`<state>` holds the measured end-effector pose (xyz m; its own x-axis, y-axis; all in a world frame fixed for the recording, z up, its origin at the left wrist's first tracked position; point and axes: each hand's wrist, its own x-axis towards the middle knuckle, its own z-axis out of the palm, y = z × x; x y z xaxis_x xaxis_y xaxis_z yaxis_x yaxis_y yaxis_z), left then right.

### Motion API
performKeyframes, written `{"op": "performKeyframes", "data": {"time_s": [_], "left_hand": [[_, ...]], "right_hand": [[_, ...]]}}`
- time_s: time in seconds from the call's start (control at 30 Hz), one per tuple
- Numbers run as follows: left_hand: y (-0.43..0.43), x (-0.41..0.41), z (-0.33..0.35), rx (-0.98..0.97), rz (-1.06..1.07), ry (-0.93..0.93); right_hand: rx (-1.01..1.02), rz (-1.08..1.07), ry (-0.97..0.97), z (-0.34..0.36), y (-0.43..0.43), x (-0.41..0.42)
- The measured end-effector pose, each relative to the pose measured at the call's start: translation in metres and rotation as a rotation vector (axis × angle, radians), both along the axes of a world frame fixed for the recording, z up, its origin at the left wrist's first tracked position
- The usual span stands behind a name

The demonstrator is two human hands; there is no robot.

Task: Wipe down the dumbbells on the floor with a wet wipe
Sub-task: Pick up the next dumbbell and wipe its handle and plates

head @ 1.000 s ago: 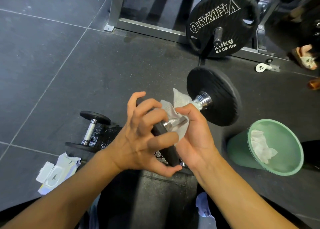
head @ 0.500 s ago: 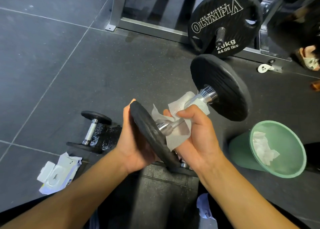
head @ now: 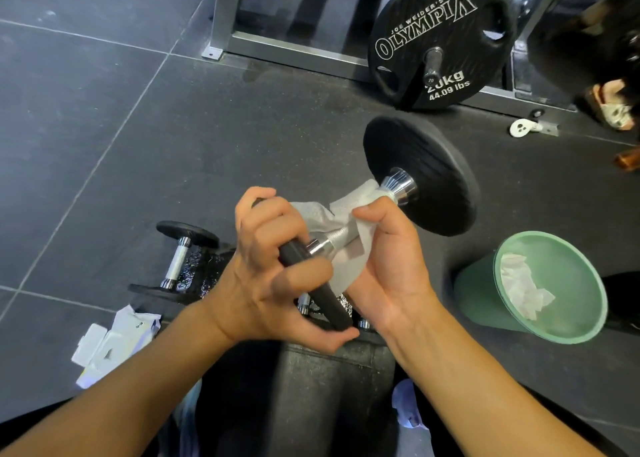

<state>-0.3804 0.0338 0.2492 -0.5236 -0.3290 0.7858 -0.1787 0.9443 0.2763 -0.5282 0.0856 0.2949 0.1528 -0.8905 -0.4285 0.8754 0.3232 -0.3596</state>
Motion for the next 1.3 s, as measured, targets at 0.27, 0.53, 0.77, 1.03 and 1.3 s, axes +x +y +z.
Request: {"op": "performKeyframes", "data": {"time_s": [0.27, 0.53, 0.77, 1.03, 1.3], "left_hand": [[-0.001, -0.010, 0.032, 2.025, -0.286, 0.499], [0.006, -0.014, 0.025, 2.112, -0.282, 0.735], [-0.004, 0.003, 0.013, 0.475, -0.062, 0.015], [-0.003, 0.001, 0.005, 0.612, -0.085, 0.125], [0.012, -0.008, 0.027, 2.484, -0.263, 0.601]], "right_hand": [[-0.055, -0.129, 0.008, -0.004, -0.001, 0.003], [-0.077, -0.142, 0.079, 0.002, -0.003, 0.002], [-0.053, -0.025, 0.020, -0.004, 0.000, -0.002], [-0.087, -0.149, -0.009, -0.001, -0.005, 0.000], [-0.086, -0.183, 0.061, 0.001, -0.002, 0.001]]}}
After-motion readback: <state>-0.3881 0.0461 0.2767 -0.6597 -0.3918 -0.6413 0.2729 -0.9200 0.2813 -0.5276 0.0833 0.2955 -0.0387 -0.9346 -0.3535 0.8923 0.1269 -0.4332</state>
